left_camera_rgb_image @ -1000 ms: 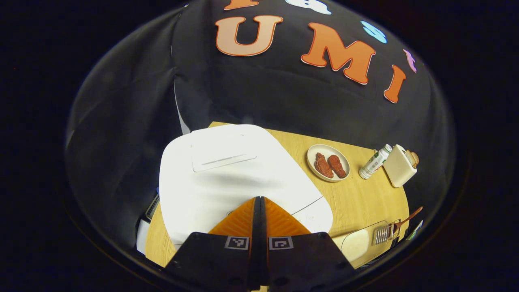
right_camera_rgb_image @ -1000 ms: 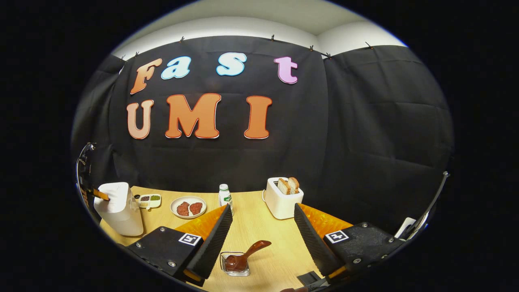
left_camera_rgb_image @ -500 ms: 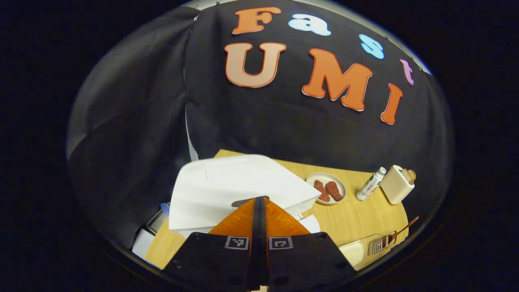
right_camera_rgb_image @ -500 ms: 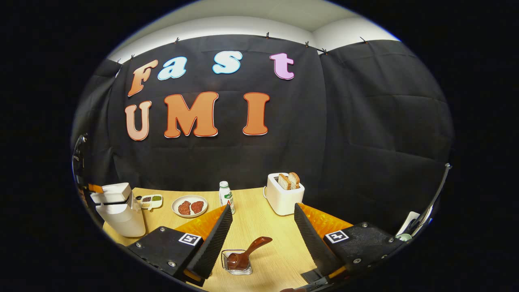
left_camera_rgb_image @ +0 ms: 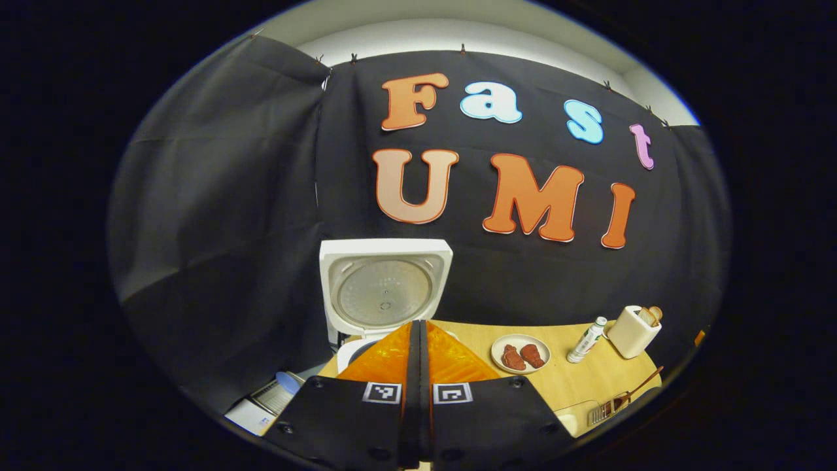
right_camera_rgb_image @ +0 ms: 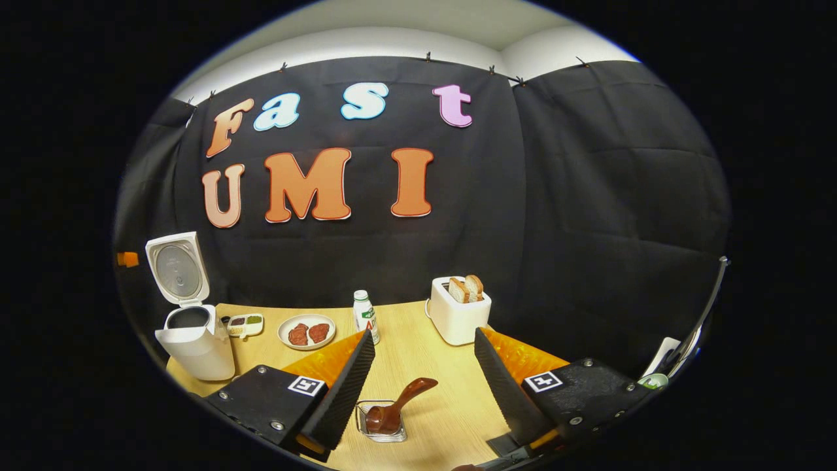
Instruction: Close the left gripper, press the button to open the rice cooker; take a wooden spoon from the chopstick holder with the right hand, scoop a spoonful of rice and pour it into the rice cooker, then put the wooden spoon back into the chopstick holder.
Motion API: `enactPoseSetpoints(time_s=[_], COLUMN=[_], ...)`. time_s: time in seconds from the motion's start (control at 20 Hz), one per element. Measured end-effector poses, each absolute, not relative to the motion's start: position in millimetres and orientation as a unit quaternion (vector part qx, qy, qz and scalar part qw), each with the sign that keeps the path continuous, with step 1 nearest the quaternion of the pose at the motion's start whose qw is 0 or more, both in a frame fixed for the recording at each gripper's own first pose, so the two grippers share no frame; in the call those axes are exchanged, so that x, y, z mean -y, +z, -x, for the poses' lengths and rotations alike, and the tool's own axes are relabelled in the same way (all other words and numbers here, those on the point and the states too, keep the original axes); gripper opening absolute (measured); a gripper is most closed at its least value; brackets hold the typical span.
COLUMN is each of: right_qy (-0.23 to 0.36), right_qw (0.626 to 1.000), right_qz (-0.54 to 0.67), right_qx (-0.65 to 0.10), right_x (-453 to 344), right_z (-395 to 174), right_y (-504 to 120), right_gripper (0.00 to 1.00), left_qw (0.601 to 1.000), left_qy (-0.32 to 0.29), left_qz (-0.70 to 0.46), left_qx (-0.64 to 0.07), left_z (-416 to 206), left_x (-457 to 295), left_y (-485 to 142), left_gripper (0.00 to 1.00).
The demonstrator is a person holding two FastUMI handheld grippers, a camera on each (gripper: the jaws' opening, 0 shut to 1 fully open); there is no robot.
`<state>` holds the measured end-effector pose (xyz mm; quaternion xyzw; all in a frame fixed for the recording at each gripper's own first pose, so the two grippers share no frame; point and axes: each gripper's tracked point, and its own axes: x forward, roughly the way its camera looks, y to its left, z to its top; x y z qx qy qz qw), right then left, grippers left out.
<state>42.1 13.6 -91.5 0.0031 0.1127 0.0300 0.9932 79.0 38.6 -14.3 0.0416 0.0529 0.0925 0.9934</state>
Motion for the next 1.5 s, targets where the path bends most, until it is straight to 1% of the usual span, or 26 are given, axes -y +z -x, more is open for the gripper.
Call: enactPoseSetpoints(time_s=[0.15,0.25,0.3,0.35,0.45,0.5,0.55,0.6,0.65,0.8,0.85,0.9,0.95,1.0,1.05,1.1,1.15,1.2,1.25,1.4,1.5], right_qy=[0.029,0.030,0.032,0.033,0.035,0.036,0.036,0.036,0.037,0.041,0.042,0.042,0.044,0.047,0.051,0.055,0.058,0.061,0.063,0.074,0.080], right_qw=[0.993,0.992,0.991,0.991,0.989,0.988,0.986,0.985,0.982,0.974,0.972,0.970,0.968,0.966,0.965,0.963,0.961,0.959,0.956,0.944,0.935], right_qz=[0.002,-0.002,-0.005,-0.008,-0.015,-0.022,-0.029,-0.037,-0.048,-0.079,-0.084,-0.086,-0.087,-0.089,-0.092,-0.094,-0.095,-0.098,-0.104,-0.134,-0.154], right_qx=[-0.119,-0.124,-0.129,-0.133,-0.145,-0.151,-0.159,-0.167,-0.177,-0.208,-0.216,-0.223,-0.231,-0.237,-0.242,-0.247,-0.253,-0.259,-0.268,-0.294,-0.310], right_x=[-12,-12,-14,-15,-18,-18,-20,-20,-22,-29,-29,-31,-33,-35,-37,-39,-41,-44,-46,-56,-61], right_z=[-45,-48,-50,-51,-54,-56,-57,-59,-60,-61,-62,-62,-63,-63,-63,-63,-65,-66,-67,-70,-73], right_y=[-109,-122,-129,-135,-149,-156,-162,-170,-178,-200,-207,-215,-220,-224,-228,-231,-236,-242,-246,-262,-271], right_gripper=[0.95,0.95,0.95,0.95,0.95,0.96,1.00,1.00,0.96,0.96,0.96,0.95,0.95,0.95,0.95,0.95,0.95,0.95,0.95,0.94,0.87], left_qw=[0.994,0.993,0.992,0.993,0.993,0.992,0.992,0.992,0.991,0.990,0.989,0.988,0.987,0.988,0.988,0.987,0.987,0.987,0.986,0.987,0.989], left_qy=[0.094,0.109,0.116,0.104,0.108,0.111,0.115,0.117,0.122,0.131,0.136,0.140,0.145,0.144,0.145,0.147,0.150,0.150,0.152,0.145,0.136], left_qz=[-0.046,-0.049,-0.050,-0.050,-0.048,-0.048,-0.046,-0.045,-0.047,-0.054,-0.056,-0.058,-0.060,-0.059,-0.058,-0.057,-0.059,-0.062,-0.065,-0.065,-0.051], left_qx=[-0.021,0.002,0.009,0.015,0.018,0.021,0.025,0.025,0.024,0.024,0.024,0.021,0.019,0.017,0.017,0.016,0.016,0.018,0.019,0.020,0.010], left_z=[-61,-50,-42,-47,-29,-24,-20,-15,-15,-8,-6,-6,-6,-3,0,1,4,8,10,9,9], left_x=[-34,-41,-43,-41,-39,-41,-44,-45,-47,-52,-52,-53,-55,-55,-53,-54,-56,-55,-53,-51,-46], left_y=[5,20,25,25,33,36,40,41,39,41,42,40,39,38,39,38,37,41,43,38,27], left_gripper=[0.05,0.09,0.06,0.06,0.37,0.35,0.36,0.35,0.35,0.85,0.86,0.84,0.85,0.84,0.86,0.82,0.86,0.97,1.00,1.00,1.00])
